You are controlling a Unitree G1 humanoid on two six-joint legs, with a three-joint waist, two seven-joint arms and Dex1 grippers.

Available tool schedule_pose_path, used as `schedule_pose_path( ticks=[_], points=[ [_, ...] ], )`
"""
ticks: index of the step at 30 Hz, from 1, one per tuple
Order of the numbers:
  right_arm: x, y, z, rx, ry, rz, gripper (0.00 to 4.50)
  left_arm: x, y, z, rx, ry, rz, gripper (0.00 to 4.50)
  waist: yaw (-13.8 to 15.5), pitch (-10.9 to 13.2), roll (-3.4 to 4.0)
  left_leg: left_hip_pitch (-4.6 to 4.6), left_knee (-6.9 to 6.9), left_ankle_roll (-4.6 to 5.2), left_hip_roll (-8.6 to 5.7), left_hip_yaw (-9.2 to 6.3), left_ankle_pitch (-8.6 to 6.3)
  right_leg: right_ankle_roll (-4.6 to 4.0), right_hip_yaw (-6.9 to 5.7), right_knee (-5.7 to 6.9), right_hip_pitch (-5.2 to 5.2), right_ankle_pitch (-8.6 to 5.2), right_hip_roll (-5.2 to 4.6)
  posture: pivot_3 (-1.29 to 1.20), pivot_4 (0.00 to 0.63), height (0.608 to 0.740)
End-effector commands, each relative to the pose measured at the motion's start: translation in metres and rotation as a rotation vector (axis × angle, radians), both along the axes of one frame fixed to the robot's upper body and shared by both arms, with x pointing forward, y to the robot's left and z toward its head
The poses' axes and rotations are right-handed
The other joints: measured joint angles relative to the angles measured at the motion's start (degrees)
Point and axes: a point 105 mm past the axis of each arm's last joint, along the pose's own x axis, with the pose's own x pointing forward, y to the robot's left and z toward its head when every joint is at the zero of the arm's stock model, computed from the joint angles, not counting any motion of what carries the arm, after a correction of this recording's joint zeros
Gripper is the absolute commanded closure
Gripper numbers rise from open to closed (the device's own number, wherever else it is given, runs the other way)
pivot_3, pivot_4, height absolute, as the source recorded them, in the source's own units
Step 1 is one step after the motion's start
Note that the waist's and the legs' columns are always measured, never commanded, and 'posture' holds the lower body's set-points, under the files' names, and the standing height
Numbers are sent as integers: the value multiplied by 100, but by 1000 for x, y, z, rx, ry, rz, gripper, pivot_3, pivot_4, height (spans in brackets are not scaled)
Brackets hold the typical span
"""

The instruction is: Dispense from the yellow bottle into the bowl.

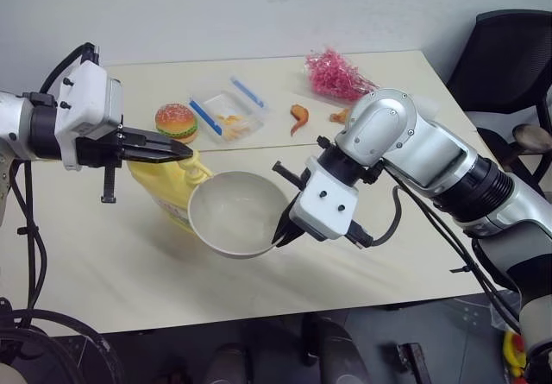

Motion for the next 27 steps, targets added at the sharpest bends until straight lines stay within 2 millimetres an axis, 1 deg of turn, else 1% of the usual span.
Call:
schedule_pose_path(
  ticks=[1, 5, 15, 18, 23, 26, 27],
  points=[
    [-8, -1, 4, -27, -24, 64, 4500, 4, 8, -30, 95, 111, 52, 4480, -1, 0, 0, 1, 0, 0, 0, 1, 0, 0, 1, 1, 0, 0, 0, 0, 150, 740],
    [-8, -1, 4, -26, -24, 66, 4500, 2, 10, -41, 134, 128, 48, 4480, -4, -4, 4, 3, -1, 0, 0, 3, 0, -1, 3, 2, 0, 0, 0, 0, 150, 740],
    [-9, 0, 4, -17, -21, 77, 4500, 0, 8, -64, 210, 135, 16, 4480, -2, -52, 56, 9, -11, 0, 0, 18, 0, -1, 15, 2, 14, -1, 1, 0, 150, 740],
    [-9, -1, 4, -15, -20, 73, 4500, 3, 6, -56, 170, 123, 28, 4480, -2, -55, 60, 11, -13, 0, 0, 25, 0, -1, 22, 4, 15, -1, 2, 0, 150, 740],
    [-9, -2, 3, -10, -17, 68, 4500, 9, 3, -29, 64, 84, 63, 4480, 0, -55, 60, 10, -12, 1, 0, 26, 0, -1, 23, 5, 13, -1, 3, 0, 150, 740],
    [-8, -3, 2, -5, -18, 62, 4500, 12, 1, -6, -25, 73, 88, 4480, 12, -54, 58, 11, -6, 1, 0, 17, 0, -1, 14, 2, 8, -1, 2, 0, 150, 740],
    [-6, -4, 1, -2, -20, 56, 4500, 10, 1, 4, -64, 70, 92, 4480, 13, -53, 57, 10, -4, 1, 0, 15, 0, -1, 12, 1, 4, 0, 2, 0, 150, 740]
  ],
)
